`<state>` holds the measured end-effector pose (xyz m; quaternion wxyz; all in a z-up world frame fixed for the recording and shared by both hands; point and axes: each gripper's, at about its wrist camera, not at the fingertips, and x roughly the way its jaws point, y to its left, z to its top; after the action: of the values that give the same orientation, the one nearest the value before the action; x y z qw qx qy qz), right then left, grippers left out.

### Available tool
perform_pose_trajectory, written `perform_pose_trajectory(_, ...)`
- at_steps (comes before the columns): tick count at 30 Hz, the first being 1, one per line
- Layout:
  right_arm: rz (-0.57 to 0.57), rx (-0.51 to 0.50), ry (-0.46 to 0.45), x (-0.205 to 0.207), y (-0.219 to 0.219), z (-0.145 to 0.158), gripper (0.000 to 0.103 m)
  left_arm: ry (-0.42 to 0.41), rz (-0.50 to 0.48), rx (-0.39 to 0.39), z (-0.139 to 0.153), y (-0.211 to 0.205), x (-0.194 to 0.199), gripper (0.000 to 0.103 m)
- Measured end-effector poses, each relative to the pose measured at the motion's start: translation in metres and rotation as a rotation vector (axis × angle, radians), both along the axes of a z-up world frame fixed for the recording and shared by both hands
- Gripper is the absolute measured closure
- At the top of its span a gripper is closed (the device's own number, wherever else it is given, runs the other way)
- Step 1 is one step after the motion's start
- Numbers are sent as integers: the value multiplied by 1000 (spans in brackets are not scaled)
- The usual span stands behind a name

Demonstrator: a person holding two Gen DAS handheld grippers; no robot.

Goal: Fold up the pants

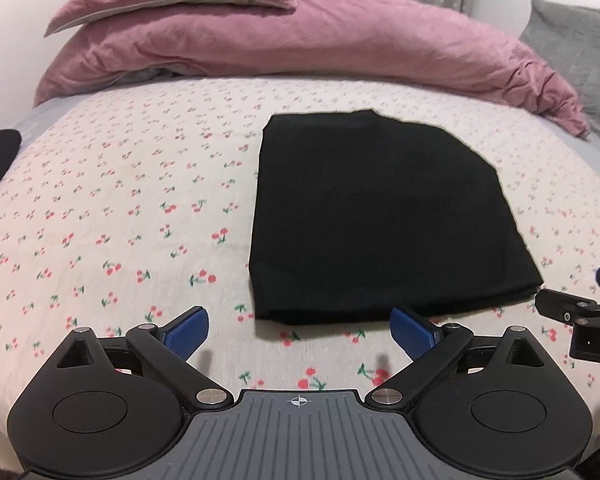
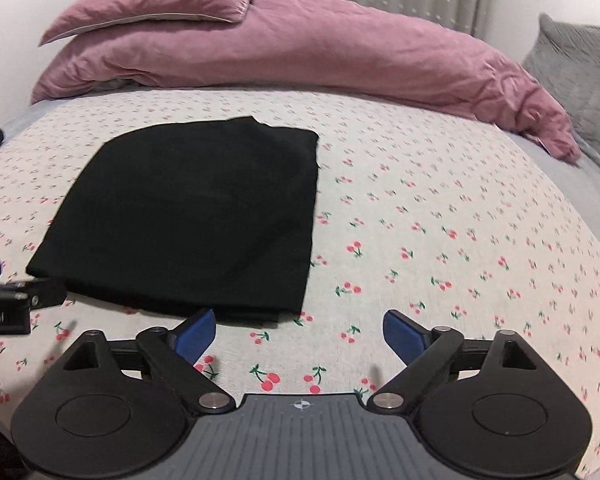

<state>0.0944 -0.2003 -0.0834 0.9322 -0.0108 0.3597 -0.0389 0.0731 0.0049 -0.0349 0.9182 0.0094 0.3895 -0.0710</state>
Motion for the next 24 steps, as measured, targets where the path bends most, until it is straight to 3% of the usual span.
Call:
perform_pose_trajectory(7,-53,14,25,1,-3,-6,6,0,58,36,-4,-6,-3,0)
perform_pose_trajectory(24,-42,8,33,-2,-2,-7,5,7,59,33,-6,-6,-4,0)
